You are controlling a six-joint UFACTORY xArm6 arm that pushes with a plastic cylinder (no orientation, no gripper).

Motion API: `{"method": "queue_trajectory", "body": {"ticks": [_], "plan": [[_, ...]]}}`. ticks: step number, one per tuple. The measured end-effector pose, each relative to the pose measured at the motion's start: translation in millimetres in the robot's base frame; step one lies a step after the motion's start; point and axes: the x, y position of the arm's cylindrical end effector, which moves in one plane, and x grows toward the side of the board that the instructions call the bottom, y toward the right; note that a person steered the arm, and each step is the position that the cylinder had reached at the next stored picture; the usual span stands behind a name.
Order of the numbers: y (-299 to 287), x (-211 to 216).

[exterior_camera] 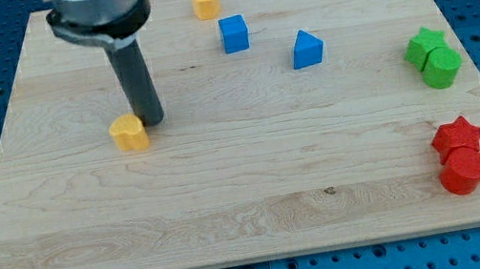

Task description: Place the yellow heart to the bottom left

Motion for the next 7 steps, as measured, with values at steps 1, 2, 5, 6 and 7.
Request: {"method": "queue_trajectory", "body": {"ticks": [1, 2, 5, 6, 7], "plan": [[-19.9, 26.3], [-29.9, 28.4], [-57.3, 65.5], [-71.5, 90.3], [-78.5, 95.4]]}}
